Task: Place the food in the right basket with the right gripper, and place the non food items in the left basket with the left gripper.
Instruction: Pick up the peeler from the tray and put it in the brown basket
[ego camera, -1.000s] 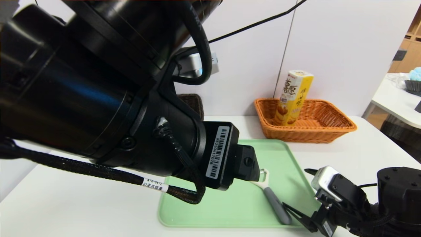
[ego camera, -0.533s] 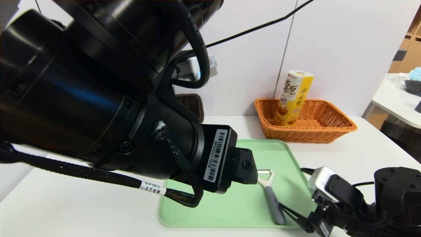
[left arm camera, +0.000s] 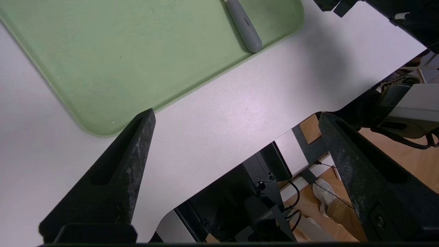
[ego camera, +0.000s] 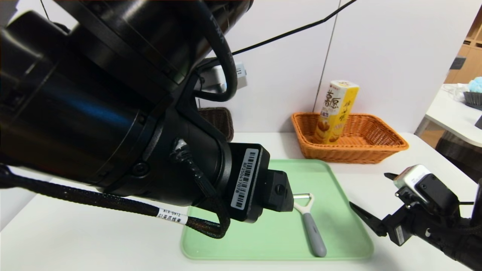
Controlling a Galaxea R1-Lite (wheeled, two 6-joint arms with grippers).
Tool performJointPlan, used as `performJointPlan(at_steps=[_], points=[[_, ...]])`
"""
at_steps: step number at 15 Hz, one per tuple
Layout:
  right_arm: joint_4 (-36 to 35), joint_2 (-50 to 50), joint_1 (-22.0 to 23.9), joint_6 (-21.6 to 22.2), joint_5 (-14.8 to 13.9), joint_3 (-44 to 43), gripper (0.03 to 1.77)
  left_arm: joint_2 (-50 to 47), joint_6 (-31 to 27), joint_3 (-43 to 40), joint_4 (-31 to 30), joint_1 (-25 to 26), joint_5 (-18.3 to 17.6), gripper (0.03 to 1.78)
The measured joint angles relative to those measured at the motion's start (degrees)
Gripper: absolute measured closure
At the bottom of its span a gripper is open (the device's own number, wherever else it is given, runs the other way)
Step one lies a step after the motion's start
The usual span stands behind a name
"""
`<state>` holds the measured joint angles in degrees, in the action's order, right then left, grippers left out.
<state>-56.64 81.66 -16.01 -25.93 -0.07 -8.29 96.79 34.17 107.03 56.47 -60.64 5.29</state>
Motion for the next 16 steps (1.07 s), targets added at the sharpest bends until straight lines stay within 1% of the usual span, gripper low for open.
performJointPlan(at_steps=[2,4,6,7,10,11,13,16], points=[[0.1,-2.9,0.2,1.6,-0.8,0.0,0.1,-0.2,0.0,-0.7,-0.1,0.0,0.1,0.12],[0.4,-5.3,0.2,1.6,-1.1,0.4,0.1,-0.6,-0.1,-2.1,-1.2,0.0,1.1,0.12],[0.4,-6.7,-0.1,1.3,-1.2,1.0,0.1,-0.7,-0.2,-4.4,-4.8,-0.7,5.0,0.12],[0.4,-7.2,-0.2,1.2,-1.2,1.2,0.1,-0.7,-0.4,-5.8,-7.2,-1.7,7.6,0.12],[0.5,-7.9,-0.3,1.2,-1.4,1.6,0.1,-0.3,-0.8,-9.3,-12.5,-7.2,15.1,0.12],[0.6,-8.0,-0.3,1.2,-1.4,1.6,0.1,0.4,-0.8,-9.6,-13.1,-8.5,16.7,0.12],[0.5,-8.2,-0.3,1.2,-1.6,1.8,0.1,2.5,-0.3,-9.7,-13.5,-9.9,18.4,0.12],[0.5,-8.4,-0.2,1.1,-1.7,2.9,0.1,5.9,2.6,-8.3,-14.1,-10.4,18.4,0.12]])
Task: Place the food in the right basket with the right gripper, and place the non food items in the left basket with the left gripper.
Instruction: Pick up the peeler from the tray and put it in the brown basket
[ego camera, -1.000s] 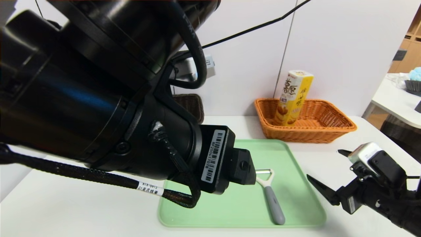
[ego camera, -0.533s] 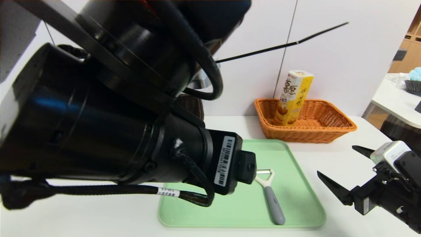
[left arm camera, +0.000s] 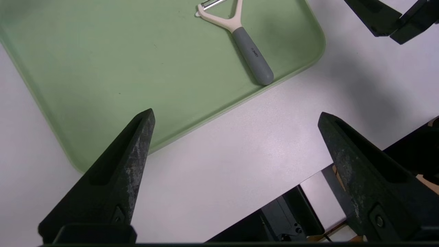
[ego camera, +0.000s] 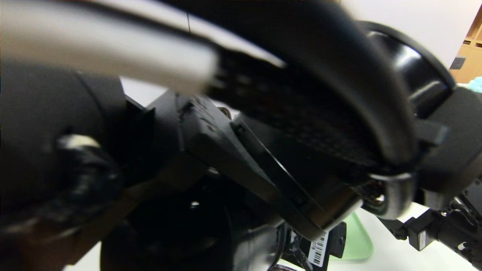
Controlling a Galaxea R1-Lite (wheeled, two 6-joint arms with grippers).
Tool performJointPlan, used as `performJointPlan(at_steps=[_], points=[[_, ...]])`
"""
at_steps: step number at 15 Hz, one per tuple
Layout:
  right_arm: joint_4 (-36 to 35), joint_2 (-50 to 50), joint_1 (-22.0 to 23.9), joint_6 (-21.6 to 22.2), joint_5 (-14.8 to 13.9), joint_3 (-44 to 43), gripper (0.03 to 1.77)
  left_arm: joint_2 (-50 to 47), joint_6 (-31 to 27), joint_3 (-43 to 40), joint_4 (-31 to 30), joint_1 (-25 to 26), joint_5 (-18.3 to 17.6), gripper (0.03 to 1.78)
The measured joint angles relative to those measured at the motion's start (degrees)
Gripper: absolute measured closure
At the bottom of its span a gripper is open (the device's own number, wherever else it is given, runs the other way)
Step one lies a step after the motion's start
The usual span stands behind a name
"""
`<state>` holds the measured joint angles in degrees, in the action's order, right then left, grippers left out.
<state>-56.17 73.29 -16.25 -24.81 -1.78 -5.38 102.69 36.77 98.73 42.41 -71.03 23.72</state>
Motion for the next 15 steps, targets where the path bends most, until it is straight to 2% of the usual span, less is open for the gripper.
performJointPlan(at_steps=[9,15], points=[[0.1,-0.8,0.1,-0.2,0.0,1.0,0.1,13.3,5.7,9.2,3.1,1.1,-1.5,0.12],[0.2,-1.1,0.5,-0.3,0.1,0.9,0.1,21.8,6.8,14.5,3.1,2.9,-2.8,0.12]])
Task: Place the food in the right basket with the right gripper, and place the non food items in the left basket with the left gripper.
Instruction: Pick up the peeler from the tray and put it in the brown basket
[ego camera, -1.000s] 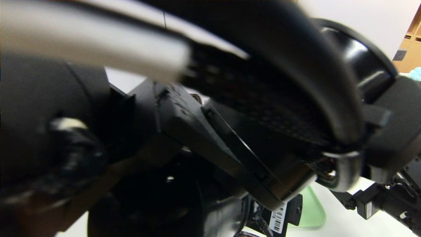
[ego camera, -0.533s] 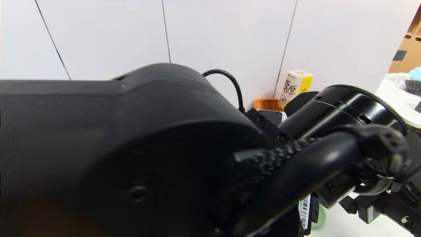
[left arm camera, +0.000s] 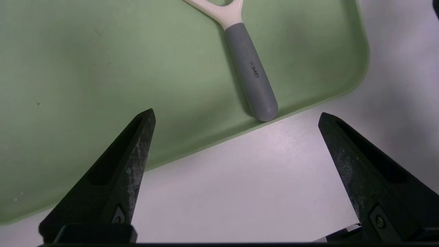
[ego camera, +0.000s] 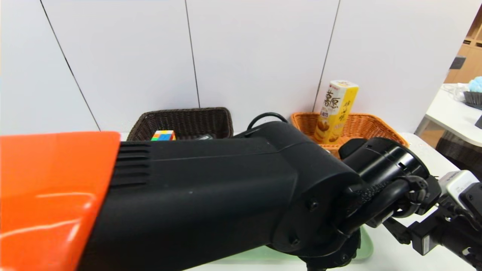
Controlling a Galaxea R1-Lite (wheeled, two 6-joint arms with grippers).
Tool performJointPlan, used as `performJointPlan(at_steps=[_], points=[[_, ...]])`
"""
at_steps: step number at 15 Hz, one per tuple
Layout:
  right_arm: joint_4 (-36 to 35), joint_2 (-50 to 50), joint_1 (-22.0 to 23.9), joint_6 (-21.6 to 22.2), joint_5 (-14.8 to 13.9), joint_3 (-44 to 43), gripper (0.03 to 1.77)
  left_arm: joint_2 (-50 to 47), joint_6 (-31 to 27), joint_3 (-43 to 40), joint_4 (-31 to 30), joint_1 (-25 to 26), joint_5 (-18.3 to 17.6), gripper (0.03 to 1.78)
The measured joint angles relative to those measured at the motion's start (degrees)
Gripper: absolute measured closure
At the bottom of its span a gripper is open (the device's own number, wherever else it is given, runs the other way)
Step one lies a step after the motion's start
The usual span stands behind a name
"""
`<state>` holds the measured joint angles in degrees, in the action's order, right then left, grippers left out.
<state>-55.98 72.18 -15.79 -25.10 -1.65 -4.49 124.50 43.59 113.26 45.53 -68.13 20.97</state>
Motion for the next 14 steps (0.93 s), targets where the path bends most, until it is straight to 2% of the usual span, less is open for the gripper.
performJointPlan(at_steps=[4,14], points=[[0.0,0.0,0.0,0.1,0.0,0.1,0.1,3.9,-0.2,0.4,-2.6,0.3,-0.9,0.12],[-0.2,-0.1,0.0,0.0,0.1,1.7,0.1,9.5,-0.2,0.4,-3.0,3.1,-0.2,0.12]])
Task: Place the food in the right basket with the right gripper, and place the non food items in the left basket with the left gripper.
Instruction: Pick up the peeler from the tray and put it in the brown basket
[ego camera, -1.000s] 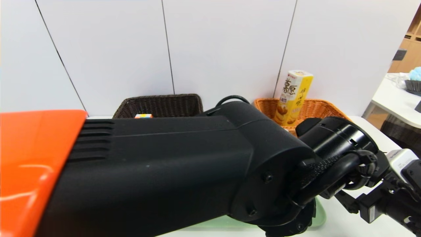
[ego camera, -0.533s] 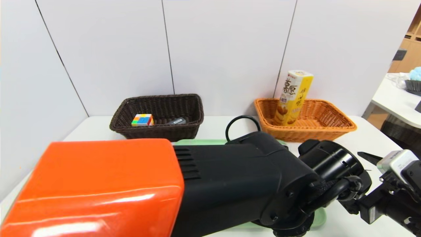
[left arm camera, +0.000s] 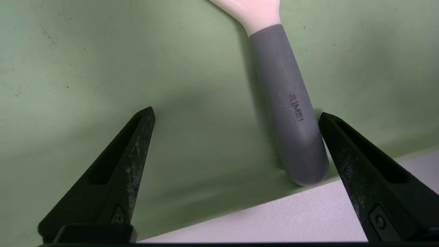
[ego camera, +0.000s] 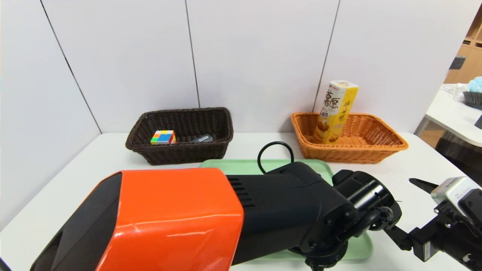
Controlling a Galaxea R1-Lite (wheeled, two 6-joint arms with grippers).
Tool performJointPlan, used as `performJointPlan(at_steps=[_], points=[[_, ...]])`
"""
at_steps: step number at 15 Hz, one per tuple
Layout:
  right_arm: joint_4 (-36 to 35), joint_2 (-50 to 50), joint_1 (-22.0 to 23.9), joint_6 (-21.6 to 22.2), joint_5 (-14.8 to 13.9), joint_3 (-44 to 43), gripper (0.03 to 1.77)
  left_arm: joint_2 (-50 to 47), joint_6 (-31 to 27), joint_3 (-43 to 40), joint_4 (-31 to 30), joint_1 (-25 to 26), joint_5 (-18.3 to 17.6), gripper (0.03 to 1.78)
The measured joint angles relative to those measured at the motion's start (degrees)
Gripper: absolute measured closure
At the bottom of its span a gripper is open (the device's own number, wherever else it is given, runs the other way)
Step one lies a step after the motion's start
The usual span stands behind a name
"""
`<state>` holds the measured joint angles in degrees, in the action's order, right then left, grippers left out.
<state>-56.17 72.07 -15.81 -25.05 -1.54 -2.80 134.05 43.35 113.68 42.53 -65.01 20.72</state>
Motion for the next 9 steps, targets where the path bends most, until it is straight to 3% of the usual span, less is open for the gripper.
performJointPlan(at_steps=[4,9], points=[[0.1,0.0,-0.1,0.0,0.0,0.1,0.1,0.7,0.1,-0.1,0.0,1.3,0.1,0.12],[0.1,0.0,-0.5,-0.4,-0.1,0.0,0.1,0.9,0.3,-0.2,0.6,1.3,0.0,0.81]])
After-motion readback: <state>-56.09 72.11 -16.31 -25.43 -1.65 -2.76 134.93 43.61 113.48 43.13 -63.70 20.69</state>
